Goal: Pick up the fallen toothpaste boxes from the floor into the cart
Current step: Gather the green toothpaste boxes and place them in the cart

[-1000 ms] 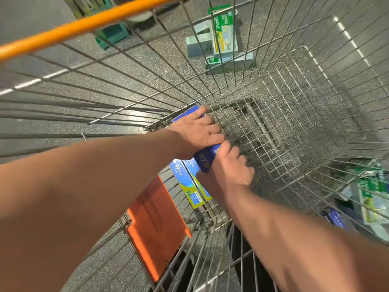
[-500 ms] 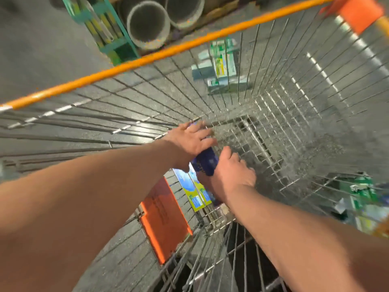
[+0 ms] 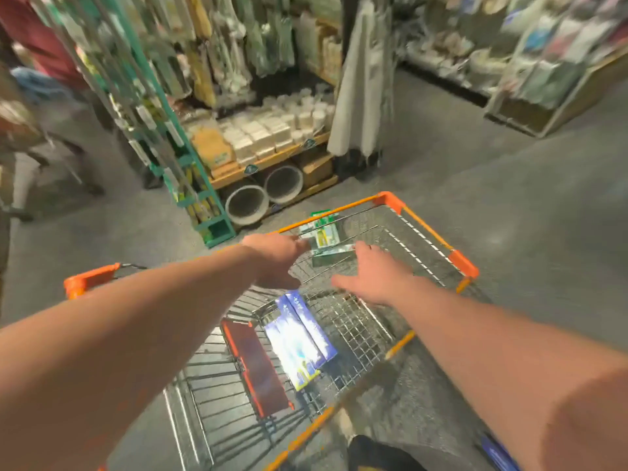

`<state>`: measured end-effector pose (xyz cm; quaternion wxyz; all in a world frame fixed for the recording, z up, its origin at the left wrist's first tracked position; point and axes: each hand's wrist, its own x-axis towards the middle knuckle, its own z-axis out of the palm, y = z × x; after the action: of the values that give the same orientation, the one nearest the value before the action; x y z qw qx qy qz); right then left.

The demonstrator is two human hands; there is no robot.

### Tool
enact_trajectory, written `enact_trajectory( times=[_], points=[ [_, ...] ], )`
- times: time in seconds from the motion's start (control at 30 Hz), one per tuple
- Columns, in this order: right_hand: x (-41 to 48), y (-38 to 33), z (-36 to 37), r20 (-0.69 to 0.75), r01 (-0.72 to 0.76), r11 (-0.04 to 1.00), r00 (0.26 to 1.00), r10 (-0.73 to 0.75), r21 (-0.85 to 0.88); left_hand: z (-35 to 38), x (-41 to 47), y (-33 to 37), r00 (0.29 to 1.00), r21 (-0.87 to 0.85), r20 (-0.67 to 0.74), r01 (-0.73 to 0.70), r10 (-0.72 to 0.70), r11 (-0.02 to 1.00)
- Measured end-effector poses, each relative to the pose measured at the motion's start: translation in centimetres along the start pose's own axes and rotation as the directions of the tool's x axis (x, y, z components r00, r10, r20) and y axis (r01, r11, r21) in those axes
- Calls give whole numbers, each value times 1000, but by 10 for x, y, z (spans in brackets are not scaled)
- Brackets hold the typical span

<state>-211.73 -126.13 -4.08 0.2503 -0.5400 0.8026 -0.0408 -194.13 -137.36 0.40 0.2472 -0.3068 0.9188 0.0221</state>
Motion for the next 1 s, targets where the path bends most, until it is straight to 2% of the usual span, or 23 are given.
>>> enact_trajectory(
  times=[0.1,0.27,0.37,0.47,0.57,0.83,1.0],
  points=[
    [-63,8,-19,-77,-32,998,996,37,60,-29,-41,33,996,-4,-78,-53,52,999],
    [-177,52,-29,-160,-145,986,975,156,82,-66,-82,123,958,112,-119,-247,260,962],
    [-241,98,-33,-215,-204,971,950,228,128,-85,-84,193,932,160,-120,-322,342,933],
    [-301,154,-40,-241,-320,938,908,344,133,-95,-85,275,875,218,-140,-429,463,877],
    [-357,216,-50,-267,-369,912,874,405,178,-99,-76,360,823,254,-120,-515,555,819],
    [-453,405,-50,-175,-544,816,799,575,196,-103,-34,580,725,241,-56,-657,686,714],
    [-460,487,-40,-101,-588,783,783,614,201,-96,12,652,708,239,29,-690,705,683]
  ],
)
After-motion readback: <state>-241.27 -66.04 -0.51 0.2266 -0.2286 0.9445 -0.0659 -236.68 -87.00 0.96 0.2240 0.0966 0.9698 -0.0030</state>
